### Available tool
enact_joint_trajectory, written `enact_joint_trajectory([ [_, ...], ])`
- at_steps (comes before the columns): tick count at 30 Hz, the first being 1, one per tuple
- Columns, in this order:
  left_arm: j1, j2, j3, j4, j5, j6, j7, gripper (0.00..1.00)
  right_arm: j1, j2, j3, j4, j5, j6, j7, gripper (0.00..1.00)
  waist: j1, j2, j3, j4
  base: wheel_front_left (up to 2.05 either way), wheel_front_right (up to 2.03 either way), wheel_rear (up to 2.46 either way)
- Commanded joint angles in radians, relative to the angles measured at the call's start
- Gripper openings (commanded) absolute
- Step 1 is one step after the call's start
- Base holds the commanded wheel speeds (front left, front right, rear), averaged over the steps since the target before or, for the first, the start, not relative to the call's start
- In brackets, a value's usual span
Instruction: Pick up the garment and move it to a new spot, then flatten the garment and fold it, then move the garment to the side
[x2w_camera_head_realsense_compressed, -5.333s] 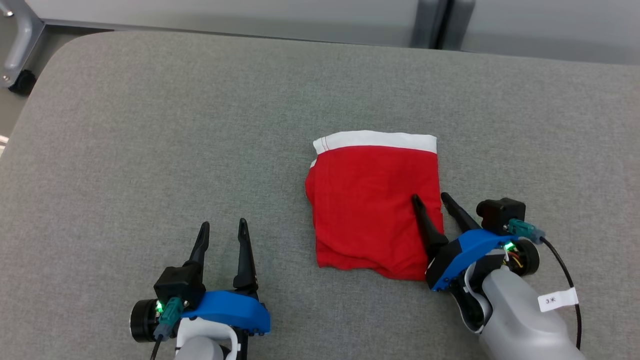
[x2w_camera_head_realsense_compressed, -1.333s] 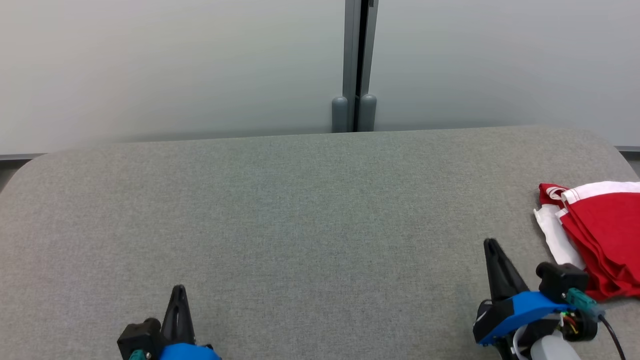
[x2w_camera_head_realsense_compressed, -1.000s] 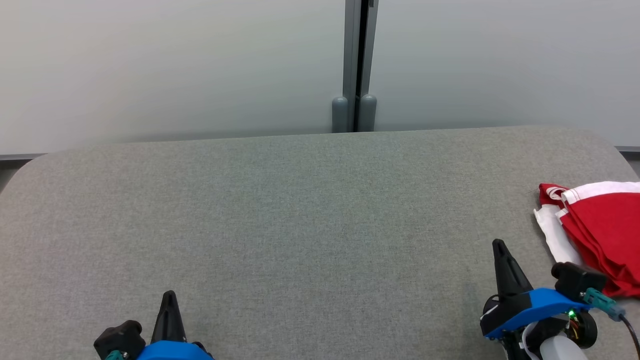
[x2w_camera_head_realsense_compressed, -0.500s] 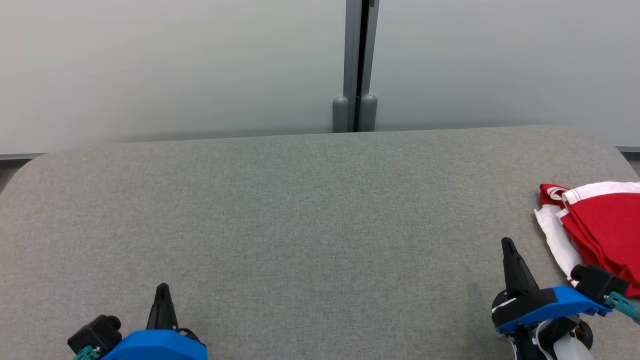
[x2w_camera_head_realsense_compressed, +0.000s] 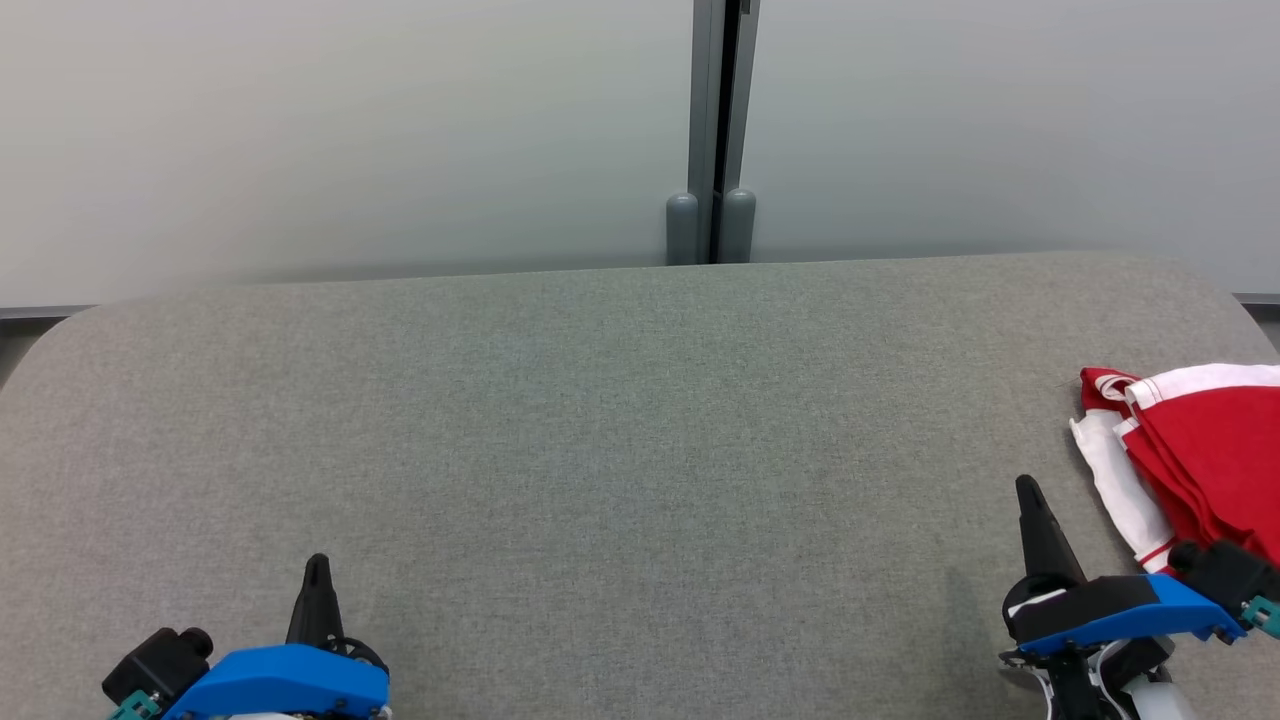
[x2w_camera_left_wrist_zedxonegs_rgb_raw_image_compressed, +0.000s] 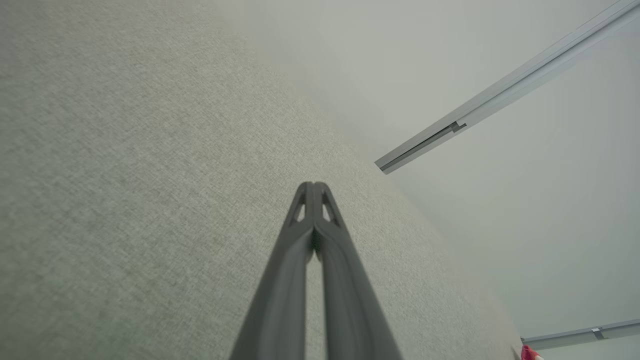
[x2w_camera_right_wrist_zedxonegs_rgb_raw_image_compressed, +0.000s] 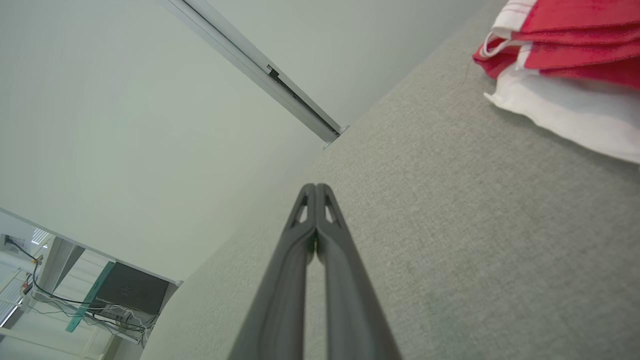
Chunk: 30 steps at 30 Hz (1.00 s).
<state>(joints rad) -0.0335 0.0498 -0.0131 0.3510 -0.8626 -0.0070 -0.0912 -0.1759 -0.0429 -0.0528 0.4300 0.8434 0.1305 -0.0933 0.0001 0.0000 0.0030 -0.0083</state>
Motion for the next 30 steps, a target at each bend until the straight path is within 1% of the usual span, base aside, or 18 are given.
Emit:
enact_joint_trajectory([
  [1,-0.031,0.0,0.007,-0.018,-0.023,-0.009,0.005,0.0,0.0,-0.006,-0.004,-0.021,0.023,0.0,0.006,0.0,0.0,-0.0001,0.0,0.0,0.0,0.0,0.0],
  [18,-0.048,0.0,0.041,-0.044,-0.226,-0.042,0.062,0.0,0.02,-0.008,-0.021,-0.069,0.233,0.0,0.063,0.0,-0.0001,-0.0001,0.0,0.002,0.0,0.0,0.0],
  [30,-0.055,0.001,0.06,-0.059,-0.344,-0.061,0.094,0.0,0.032,-0.008,-0.031,-0.096,0.353,0.0,0.096,0.0,-0.0001,-0.0001,0.0,0.003,0.0,0.0,0.0],
])
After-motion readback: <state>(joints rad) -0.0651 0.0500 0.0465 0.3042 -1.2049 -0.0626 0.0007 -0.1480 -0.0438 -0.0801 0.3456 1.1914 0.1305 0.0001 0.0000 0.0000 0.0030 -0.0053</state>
